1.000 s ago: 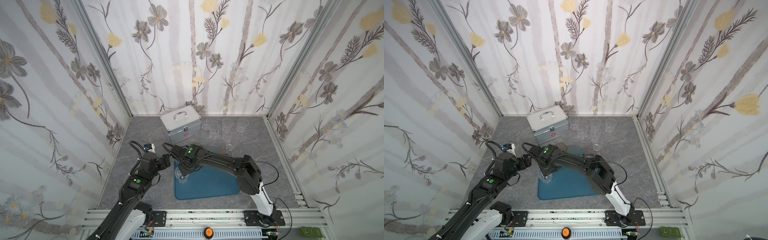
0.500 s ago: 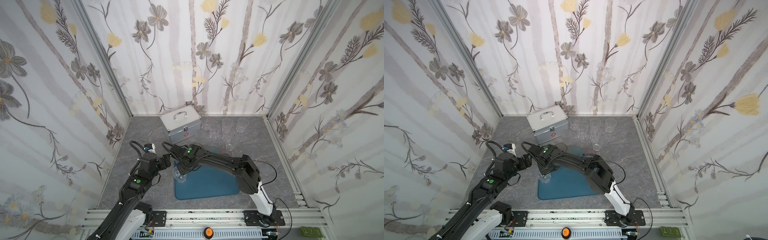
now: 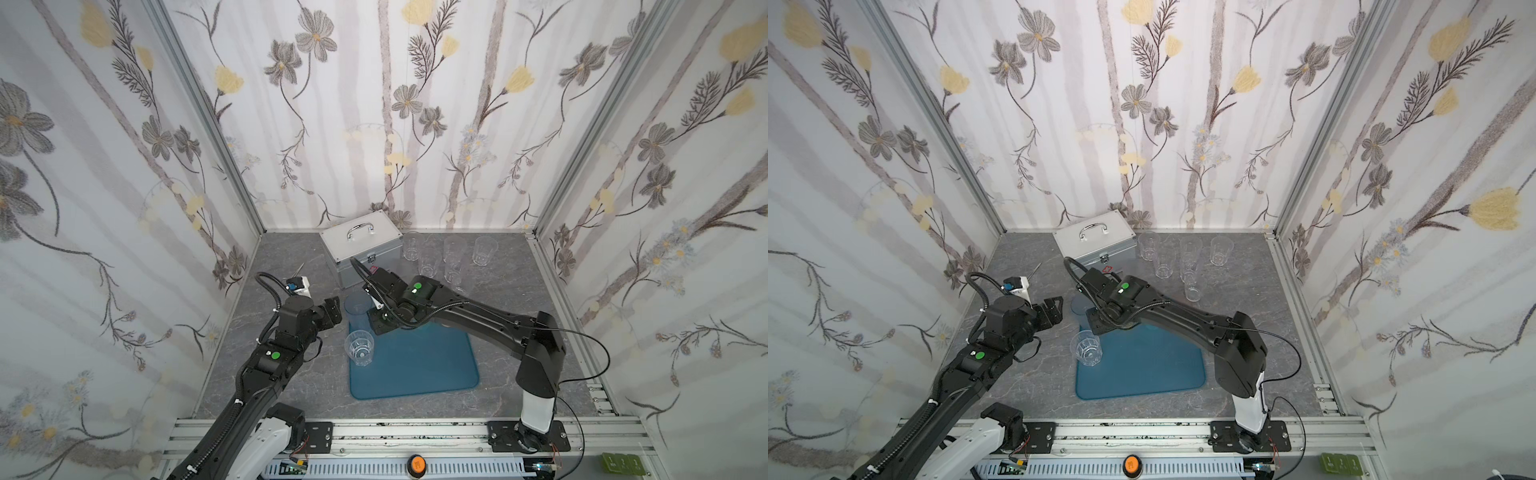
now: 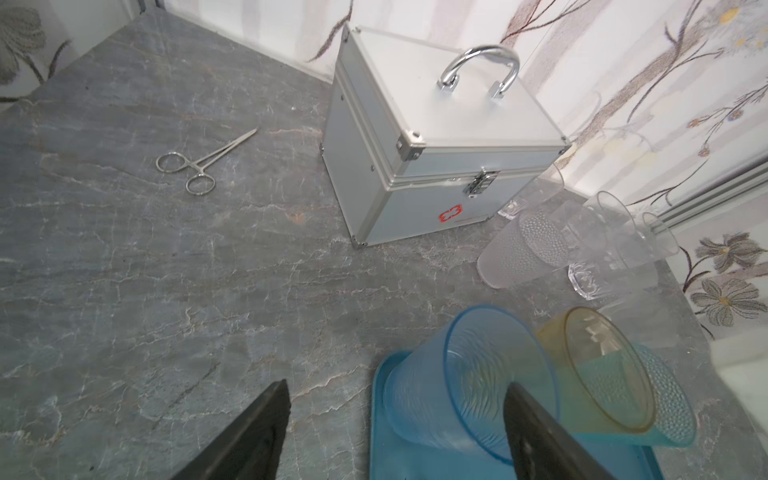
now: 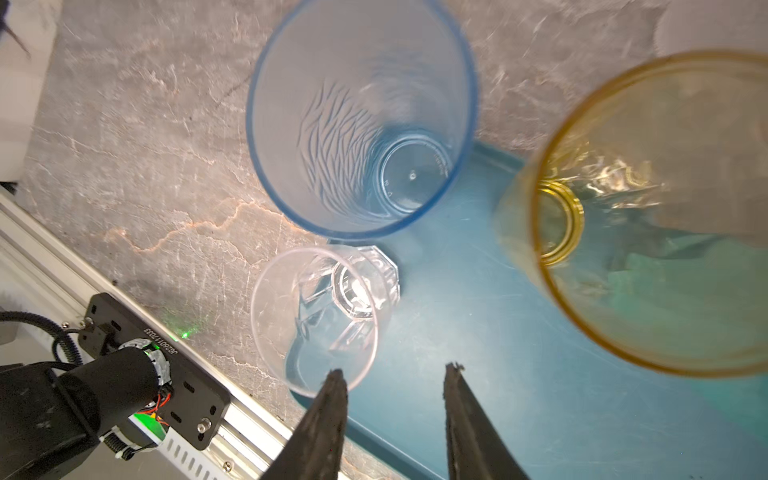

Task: Place the glasses into the tray
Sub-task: 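Lower the clear glass onto the tray near the light-blue glass, open right gripper, then move the right gripper to the clear glasses and grasp another one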

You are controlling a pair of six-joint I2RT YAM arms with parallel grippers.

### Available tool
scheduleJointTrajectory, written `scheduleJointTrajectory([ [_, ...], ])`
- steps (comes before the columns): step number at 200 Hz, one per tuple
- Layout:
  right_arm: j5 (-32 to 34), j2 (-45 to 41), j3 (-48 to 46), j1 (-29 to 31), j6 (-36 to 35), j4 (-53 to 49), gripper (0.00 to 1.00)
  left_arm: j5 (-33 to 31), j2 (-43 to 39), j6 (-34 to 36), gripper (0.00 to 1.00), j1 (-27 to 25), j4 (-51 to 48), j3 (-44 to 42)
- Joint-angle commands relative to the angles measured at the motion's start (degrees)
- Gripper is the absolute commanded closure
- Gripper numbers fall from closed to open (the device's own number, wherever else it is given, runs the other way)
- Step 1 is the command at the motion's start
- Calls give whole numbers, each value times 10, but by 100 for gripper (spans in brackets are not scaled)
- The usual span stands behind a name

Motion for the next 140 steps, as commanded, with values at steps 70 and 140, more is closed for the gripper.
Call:
scheduleJointTrajectory([
  [70, -3, -164, -127, -240, -36, 181, 59, -181, 180, 170, 12, -224, 214, 99],
  [140, -82, -156, -215, -441, 8, 332, 58, -174, 339, 307, 4, -309, 326, 167],
])
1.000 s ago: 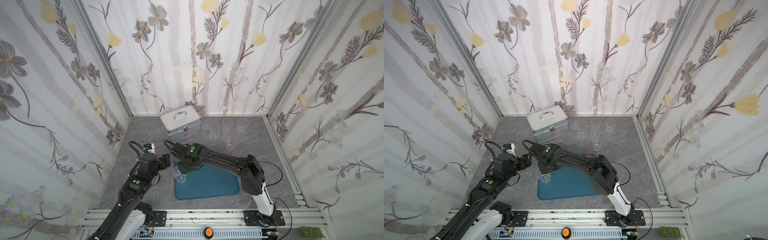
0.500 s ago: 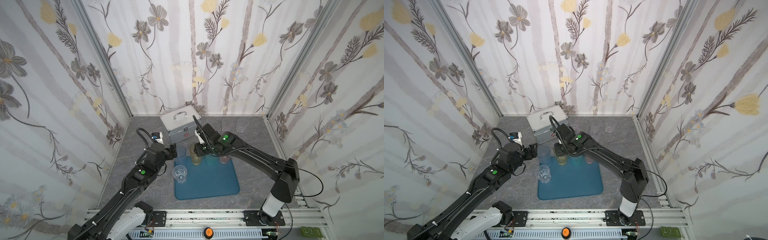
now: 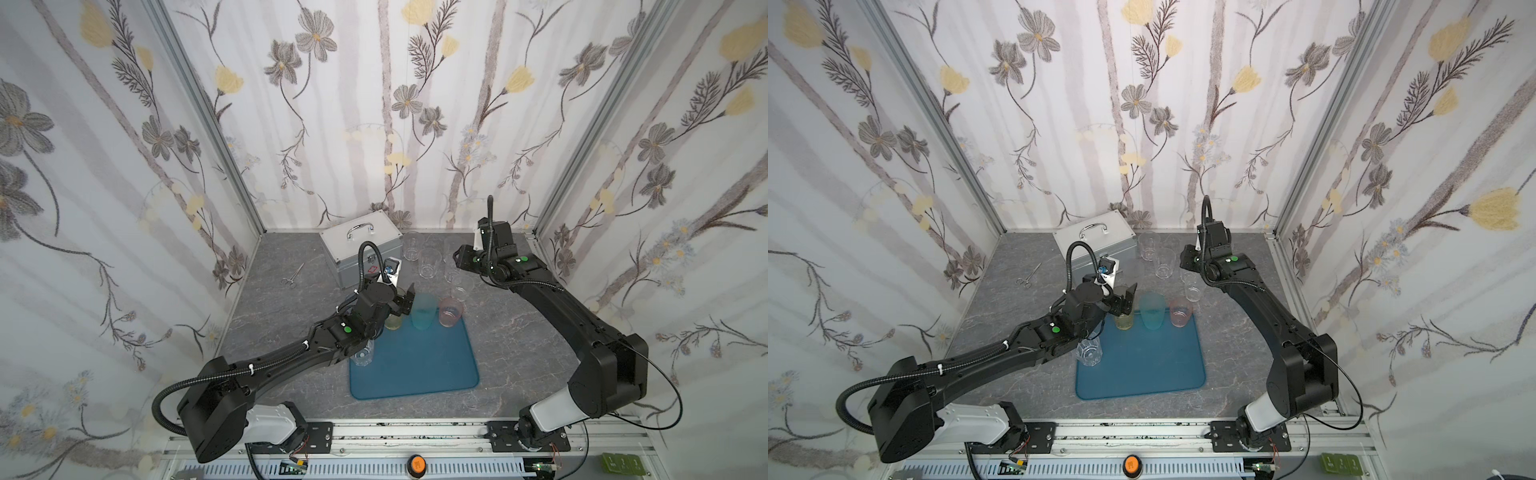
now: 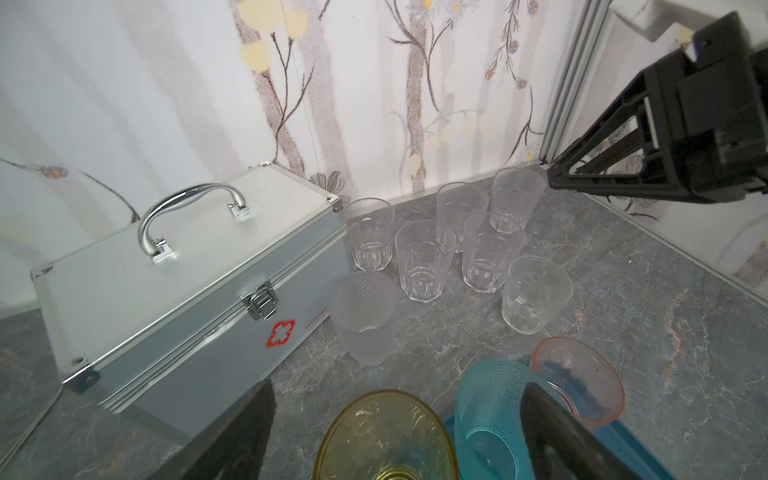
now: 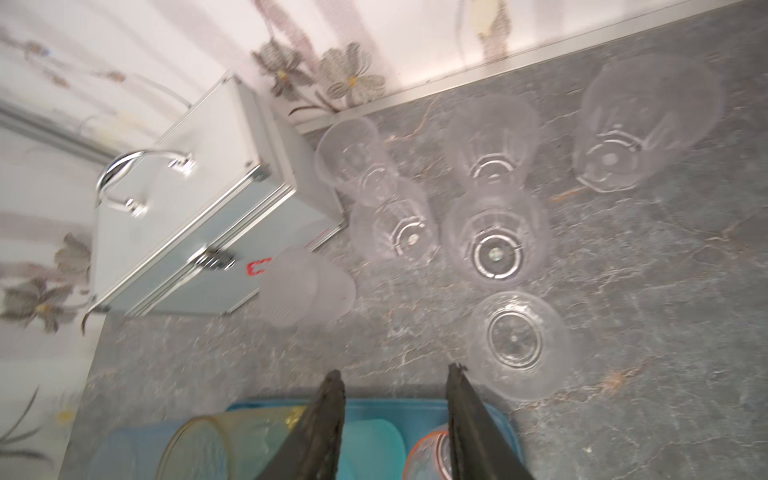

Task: Place the glasses into the tray
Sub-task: 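Move the right gripper to the clear glasses and grasp another one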

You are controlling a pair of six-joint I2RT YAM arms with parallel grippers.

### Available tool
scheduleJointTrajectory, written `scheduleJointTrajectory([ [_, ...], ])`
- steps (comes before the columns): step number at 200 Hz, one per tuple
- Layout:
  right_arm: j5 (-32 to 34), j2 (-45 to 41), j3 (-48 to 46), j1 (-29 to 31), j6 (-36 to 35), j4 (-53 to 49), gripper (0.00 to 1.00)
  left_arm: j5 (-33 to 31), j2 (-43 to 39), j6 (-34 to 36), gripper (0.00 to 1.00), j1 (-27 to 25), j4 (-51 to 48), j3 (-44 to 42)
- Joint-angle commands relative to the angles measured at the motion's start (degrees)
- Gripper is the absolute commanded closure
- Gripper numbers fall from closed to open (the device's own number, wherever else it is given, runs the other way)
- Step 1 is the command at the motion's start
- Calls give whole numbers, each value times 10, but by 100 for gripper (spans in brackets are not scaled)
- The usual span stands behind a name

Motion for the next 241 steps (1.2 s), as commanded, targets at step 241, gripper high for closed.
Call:
scheduleJointTrajectory([
  [241, -130, 378, 209, -232, 136, 123, 52, 22, 102, 202, 1, -35, 57, 41],
])
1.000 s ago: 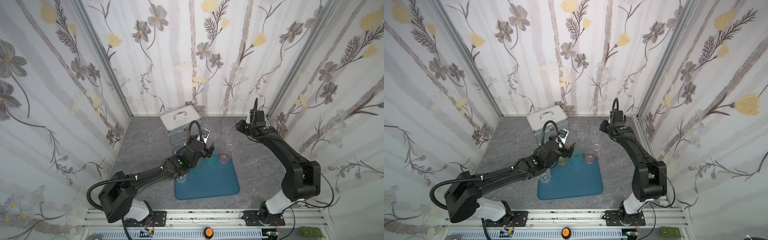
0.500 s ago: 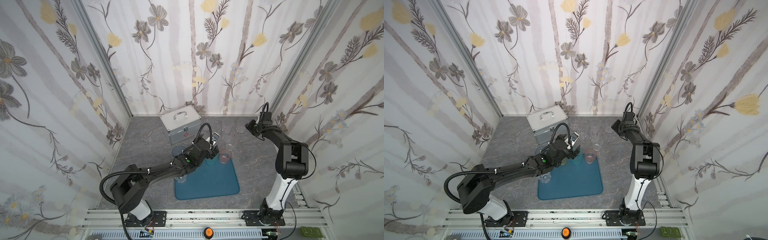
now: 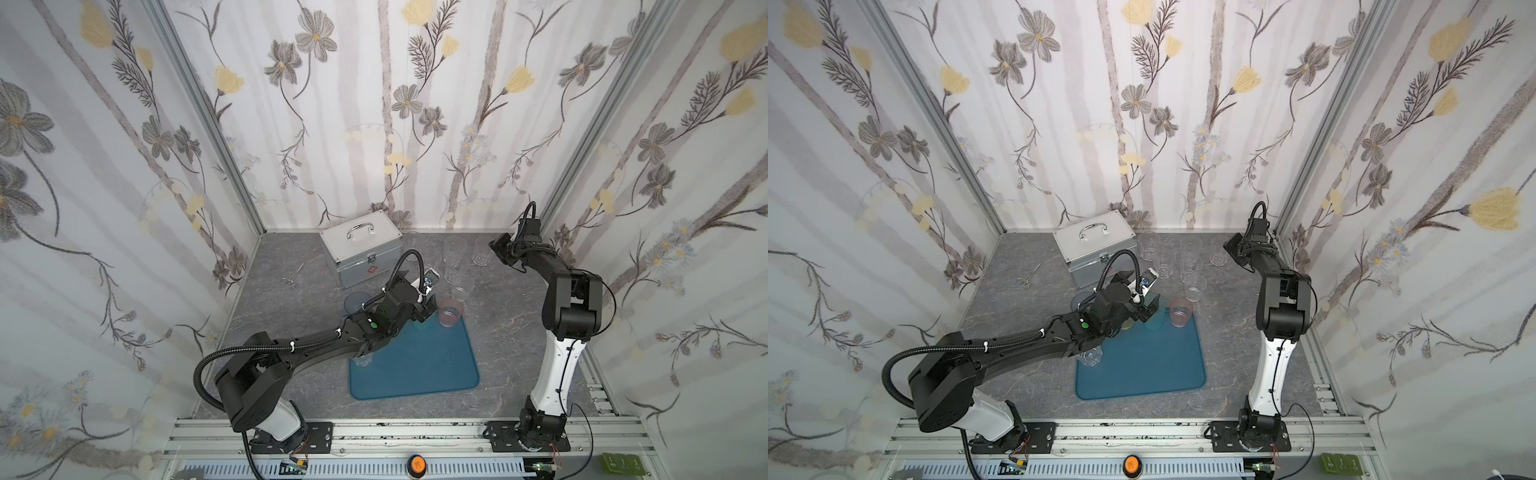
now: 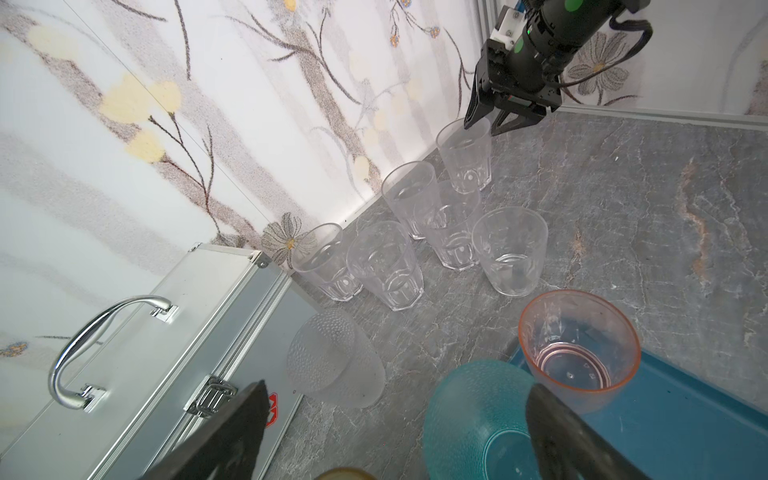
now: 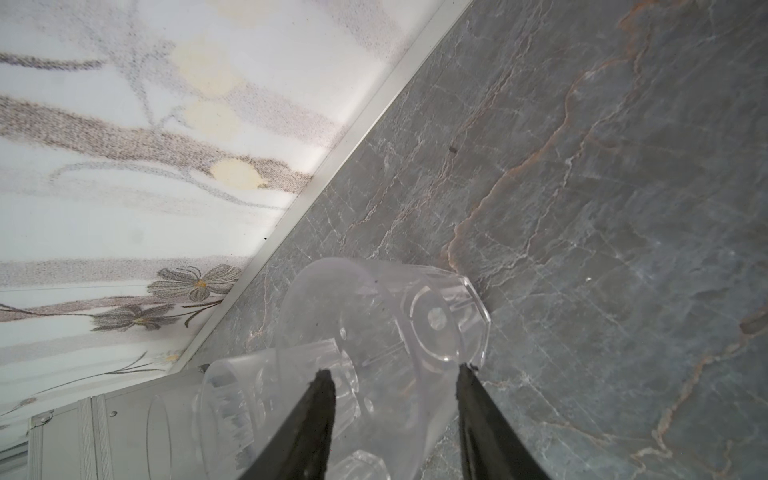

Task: Place the glasses into the tray
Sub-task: 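Move the right gripper to the clear glasses and grasp another one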

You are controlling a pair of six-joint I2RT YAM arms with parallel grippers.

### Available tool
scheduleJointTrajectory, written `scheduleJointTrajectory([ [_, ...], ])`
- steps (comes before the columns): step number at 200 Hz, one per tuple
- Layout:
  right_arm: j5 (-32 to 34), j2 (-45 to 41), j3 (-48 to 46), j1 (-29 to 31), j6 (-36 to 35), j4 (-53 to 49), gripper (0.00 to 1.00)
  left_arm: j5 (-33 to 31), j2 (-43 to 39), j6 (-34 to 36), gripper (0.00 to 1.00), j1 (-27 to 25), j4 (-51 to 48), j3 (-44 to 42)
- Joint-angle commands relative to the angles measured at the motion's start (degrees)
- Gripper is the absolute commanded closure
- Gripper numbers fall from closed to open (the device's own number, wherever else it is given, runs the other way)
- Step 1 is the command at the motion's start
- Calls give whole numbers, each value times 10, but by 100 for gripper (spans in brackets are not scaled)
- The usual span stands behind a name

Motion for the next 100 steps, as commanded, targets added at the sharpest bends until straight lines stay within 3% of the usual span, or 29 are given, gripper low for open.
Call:
scheduleJointTrajectory([
  [1, 0, 16, 17, 0, -2, -5, 52, -3, -4, -4, 1, 0, 20, -3],
  [52, -4, 20, -1, 1, -12, -5, 60, -7, -13, -9, 1, 0, 21, -10],
  [100, 16, -1, -31, 2, -37, -10, 80, -9, -31, -17, 1, 0, 24, -20],
])
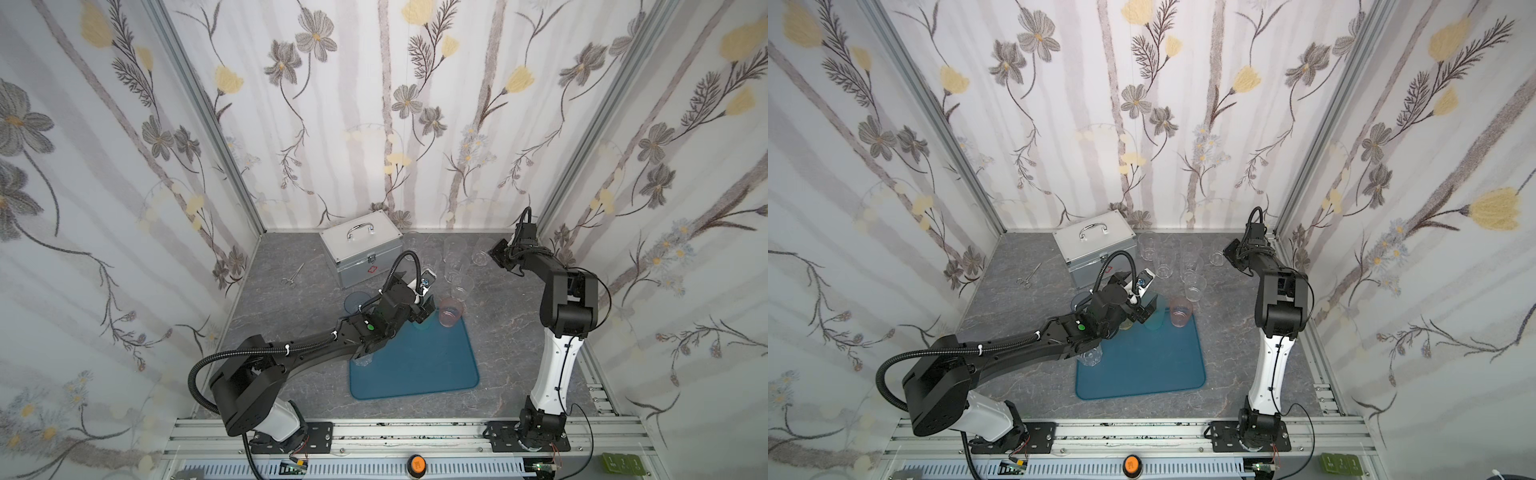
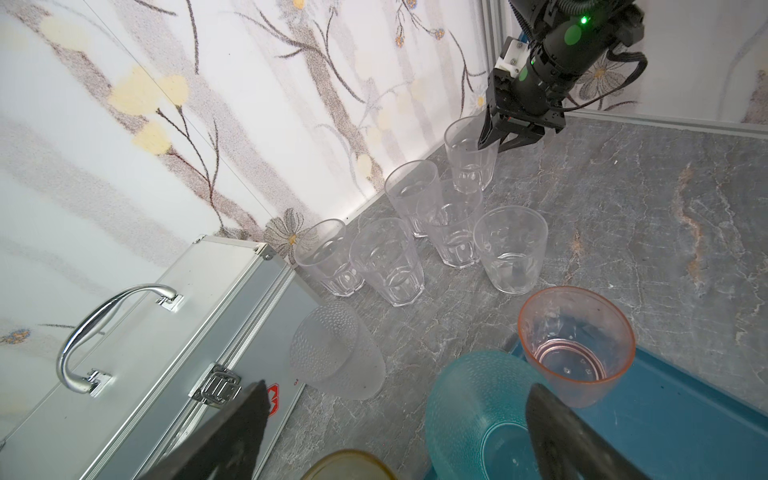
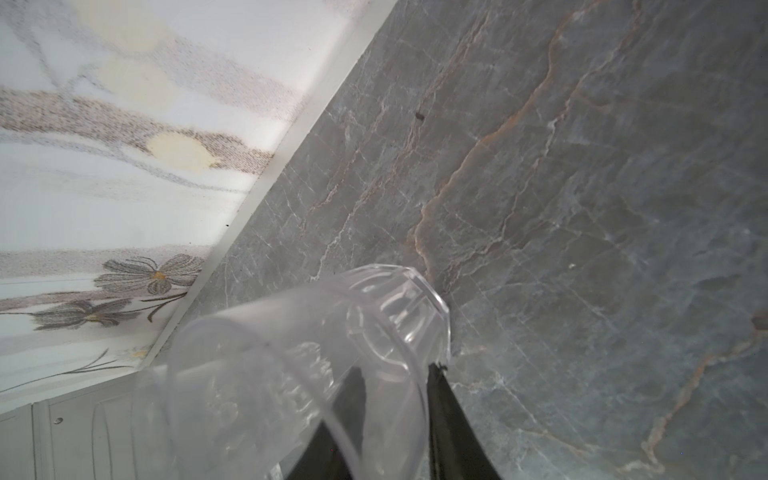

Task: Place the glasses into the tray
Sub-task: 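Move the right gripper to the clear glasses and grasp another one, then lift the second clear glass with the right gripper and carry it over the tray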

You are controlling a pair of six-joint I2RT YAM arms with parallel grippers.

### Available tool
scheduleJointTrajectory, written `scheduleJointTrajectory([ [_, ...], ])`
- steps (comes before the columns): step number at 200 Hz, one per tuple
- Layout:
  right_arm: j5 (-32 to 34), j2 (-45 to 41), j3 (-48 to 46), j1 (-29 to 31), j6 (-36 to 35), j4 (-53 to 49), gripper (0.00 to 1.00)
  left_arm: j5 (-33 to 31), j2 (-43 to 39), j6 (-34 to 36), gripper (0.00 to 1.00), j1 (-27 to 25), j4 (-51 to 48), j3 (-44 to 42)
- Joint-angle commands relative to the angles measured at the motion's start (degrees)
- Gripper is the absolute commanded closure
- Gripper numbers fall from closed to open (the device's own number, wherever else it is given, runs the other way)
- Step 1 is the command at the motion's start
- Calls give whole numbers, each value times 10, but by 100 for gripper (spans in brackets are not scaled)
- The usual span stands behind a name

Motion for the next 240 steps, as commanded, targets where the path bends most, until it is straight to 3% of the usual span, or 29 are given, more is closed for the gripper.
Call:
scheduleJointTrajectory([
  [1, 15, -17, -12, 1, -20, 2, 81, -7, -12, -6, 1, 0, 23, -5],
  [68, 45, -74, -74, 10, -50, 3, 98, -8, -43, -23, 2, 0, 25, -21],
  [138, 97, -222, -153, 41, -80, -23, 100, -53, -105, -94, 1, 0, 15, -38],
  [178, 130, -355, -204, 93, -103, -70, 100, -123, -144, -174, 3, 7, -82, -25],
  [240, 132, -516, -262, 213, -125, -143, 100, -121, -256, -283, 4, 50, -202, -44],
])
